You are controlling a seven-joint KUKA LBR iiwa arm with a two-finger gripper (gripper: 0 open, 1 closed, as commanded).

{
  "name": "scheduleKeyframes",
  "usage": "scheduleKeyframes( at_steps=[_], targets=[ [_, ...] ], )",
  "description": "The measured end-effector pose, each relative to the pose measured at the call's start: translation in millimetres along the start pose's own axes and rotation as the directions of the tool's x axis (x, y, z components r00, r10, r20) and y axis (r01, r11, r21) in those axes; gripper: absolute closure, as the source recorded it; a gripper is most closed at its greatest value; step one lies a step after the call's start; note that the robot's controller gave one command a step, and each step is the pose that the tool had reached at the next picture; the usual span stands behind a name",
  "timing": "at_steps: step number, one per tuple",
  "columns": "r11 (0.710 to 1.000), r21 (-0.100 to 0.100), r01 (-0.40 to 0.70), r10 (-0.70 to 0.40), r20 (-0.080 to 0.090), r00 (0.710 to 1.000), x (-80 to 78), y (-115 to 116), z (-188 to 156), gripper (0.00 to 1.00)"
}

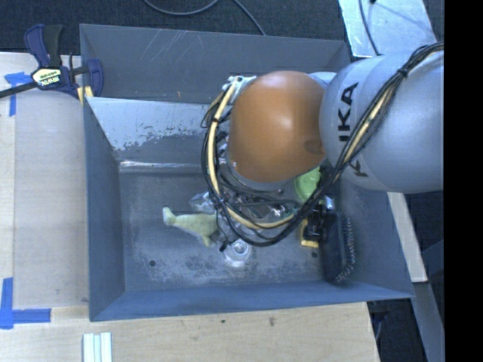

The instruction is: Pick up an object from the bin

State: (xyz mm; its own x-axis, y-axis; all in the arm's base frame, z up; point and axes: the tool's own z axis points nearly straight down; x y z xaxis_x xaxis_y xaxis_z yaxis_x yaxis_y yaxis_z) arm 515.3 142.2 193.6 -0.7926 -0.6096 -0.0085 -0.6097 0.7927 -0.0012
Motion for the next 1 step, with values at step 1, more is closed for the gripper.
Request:
scheduleKeyframes(
  at_steps=[1],
  targets=[
    [1.0, 0.0, 0.0, 0.0, 0.0, 1.0, 0.0, -0.1, 0.0, 1.0]
  ],
)
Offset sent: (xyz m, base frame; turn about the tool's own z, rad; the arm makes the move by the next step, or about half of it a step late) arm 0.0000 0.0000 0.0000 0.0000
